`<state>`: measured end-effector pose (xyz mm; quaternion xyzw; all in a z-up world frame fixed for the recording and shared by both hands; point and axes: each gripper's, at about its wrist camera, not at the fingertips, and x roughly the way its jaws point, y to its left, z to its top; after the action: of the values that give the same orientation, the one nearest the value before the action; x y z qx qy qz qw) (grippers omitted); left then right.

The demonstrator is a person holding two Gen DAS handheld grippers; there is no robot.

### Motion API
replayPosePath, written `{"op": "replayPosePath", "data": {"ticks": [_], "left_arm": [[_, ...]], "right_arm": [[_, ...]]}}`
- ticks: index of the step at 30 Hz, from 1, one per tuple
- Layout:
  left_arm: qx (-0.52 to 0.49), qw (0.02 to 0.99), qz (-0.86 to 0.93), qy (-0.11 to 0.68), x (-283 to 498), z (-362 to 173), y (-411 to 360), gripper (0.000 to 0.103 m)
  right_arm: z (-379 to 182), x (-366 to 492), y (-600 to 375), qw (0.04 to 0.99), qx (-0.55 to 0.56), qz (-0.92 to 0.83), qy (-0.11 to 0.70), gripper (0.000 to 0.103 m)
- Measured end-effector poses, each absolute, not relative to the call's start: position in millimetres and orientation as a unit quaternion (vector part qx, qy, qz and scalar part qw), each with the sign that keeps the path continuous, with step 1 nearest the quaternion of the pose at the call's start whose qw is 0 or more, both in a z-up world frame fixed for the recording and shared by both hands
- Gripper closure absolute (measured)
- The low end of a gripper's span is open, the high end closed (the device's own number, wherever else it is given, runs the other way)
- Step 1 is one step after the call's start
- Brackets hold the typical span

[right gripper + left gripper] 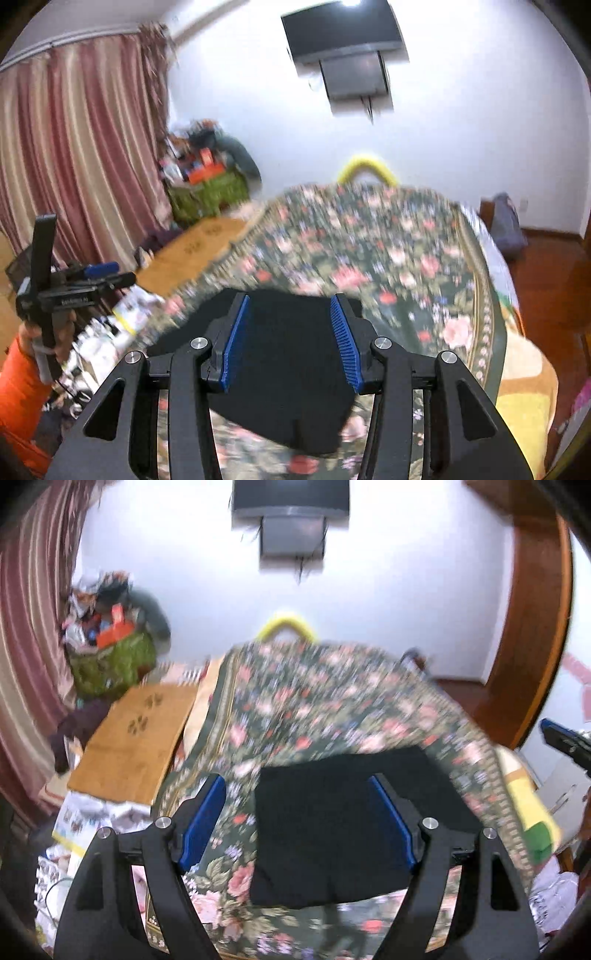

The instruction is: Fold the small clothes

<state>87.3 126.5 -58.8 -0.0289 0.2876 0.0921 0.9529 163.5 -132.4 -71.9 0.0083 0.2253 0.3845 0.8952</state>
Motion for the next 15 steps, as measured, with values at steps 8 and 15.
{"op": "replayPosePath", "data": {"ticks": [8,15], "left_arm": [[-0.034,0.981,0.052,0.183,20,-11,74,0.024],[-0.019,0.988,0.049,0.147,-11,-10,43,0.014]], "right_arm": [[-41,99,-139,0.912,0.016,0.385,0.143,0.055],[-43,74,-134,0.925,0.002,0.361,0.119,0.027]]}}
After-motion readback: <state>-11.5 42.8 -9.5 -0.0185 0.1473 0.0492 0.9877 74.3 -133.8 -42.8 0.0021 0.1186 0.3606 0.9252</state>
